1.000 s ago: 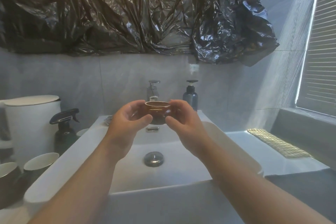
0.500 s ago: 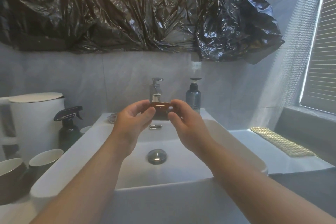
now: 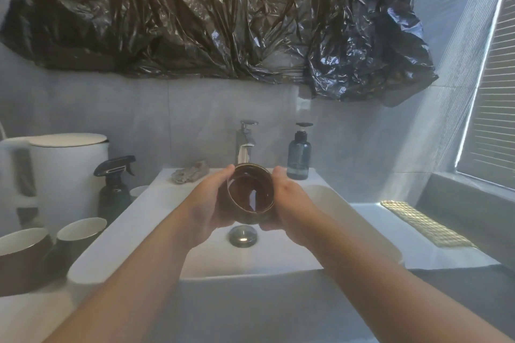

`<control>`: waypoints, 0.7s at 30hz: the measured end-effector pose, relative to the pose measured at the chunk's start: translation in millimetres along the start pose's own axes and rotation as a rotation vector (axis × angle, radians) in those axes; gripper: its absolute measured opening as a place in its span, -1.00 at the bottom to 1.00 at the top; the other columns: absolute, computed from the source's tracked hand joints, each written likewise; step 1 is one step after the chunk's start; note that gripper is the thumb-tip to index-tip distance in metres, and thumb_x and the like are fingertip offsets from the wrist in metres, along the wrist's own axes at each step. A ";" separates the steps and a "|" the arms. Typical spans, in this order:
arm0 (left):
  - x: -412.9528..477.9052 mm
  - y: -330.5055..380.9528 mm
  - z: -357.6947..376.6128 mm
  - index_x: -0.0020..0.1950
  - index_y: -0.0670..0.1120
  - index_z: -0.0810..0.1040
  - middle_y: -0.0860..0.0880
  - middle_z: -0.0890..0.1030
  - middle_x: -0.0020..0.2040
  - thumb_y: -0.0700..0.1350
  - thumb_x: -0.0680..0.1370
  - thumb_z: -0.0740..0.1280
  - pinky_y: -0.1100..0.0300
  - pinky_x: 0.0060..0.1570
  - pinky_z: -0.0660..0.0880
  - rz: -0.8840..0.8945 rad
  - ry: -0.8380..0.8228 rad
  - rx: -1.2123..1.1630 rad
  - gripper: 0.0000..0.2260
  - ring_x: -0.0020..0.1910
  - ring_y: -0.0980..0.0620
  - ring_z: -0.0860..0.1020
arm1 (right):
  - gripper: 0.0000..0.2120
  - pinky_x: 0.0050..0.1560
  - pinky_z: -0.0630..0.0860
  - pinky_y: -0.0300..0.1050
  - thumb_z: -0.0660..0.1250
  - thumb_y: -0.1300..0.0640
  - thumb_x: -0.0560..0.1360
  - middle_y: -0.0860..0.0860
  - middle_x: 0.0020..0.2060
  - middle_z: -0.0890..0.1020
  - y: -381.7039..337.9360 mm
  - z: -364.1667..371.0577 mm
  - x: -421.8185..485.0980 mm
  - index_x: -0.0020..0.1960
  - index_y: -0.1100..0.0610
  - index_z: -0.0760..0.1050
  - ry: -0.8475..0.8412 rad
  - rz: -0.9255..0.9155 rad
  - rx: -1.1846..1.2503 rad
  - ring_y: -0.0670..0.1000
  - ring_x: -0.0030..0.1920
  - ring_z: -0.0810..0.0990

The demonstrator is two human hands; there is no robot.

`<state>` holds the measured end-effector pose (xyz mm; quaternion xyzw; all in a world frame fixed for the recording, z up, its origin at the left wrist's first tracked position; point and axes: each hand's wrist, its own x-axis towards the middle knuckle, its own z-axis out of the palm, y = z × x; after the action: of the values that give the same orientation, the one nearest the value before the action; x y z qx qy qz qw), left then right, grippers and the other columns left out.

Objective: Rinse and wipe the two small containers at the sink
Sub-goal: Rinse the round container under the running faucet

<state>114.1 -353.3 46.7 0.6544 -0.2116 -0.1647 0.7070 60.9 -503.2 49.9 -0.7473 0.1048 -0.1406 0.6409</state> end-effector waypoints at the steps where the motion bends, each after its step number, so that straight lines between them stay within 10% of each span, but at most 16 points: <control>1: -6.4 0.7 -5.0 -0.06 0.09 0.72 -0.08 0.74 0.01 0.18 0.65 0.14 0.05 -0.12 0.51 -0.020 0.032 0.024 -0.62 -0.12 -0.04 0.64 | -0.51 -0.48 0.56 -0.17 -0.06 -0.16 0.70 0.13 0.02 0.66 -2.4 5.6 -2.1 0.15 0.09 0.56 -0.003 -0.037 -0.036 0.17 -0.11 0.68; 6: -37.5 2.8 -44.4 0.05 0.00 0.67 -0.10 0.75 -0.05 0.16 0.66 0.16 0.00 -0.18 0.59 0.030 0.246 -0.031 -0.65 -0.20 -0.06 0.72 | -0.58 -0.46 0.55 -0.19 -0.02 -0.04 0.71 0.13 -0.23 0.61 -15.2 45.1 -14.9 -0.02 0.16 0.52 -0.099 -0.114 -0.182 0.07 -0.37 0.64; 11: -44.2 6.1 -119.3 0.15 -0.08 0.62 -0.20 0.67 0.14 0.10 0.64 0.26 -0.05 -0.26 0.66 0.093 0.472 -0.018 -0.70 0.09 -0.27 0.64 | -0.65 0.20 0.51 0.01 0.13 -0.01 0.66 0.07 0.18 0.62 -5.9 67.3 8.2 0.33 0.11 0.48 -0.052 -0.356 -0.834 0.12 0.16 0.58; 21: -25.7 -7.4 -168.0 0.10 -0.06 0.64 -0.18 0.67 0.18 0.08 0.62 0.29 -0.04 -0.28 0.64 0.135 0.491 -0.190 -0.74 0.11 -0.22 0.65 | -0.61 0.35 0.42 0.11 0.09 0.13 0.67 0.14 0.45 0.40 14.2 132.7 127.4 0.47 0.16 0.34 -0.196 -0.560 -1.267 0.23 0.40 0.42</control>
<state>178.9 -197.1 28.2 0.5899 -0.0608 0.0274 0.8047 226.6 -425.1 27.1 -0.9852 -0.0884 -0.1441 0.0277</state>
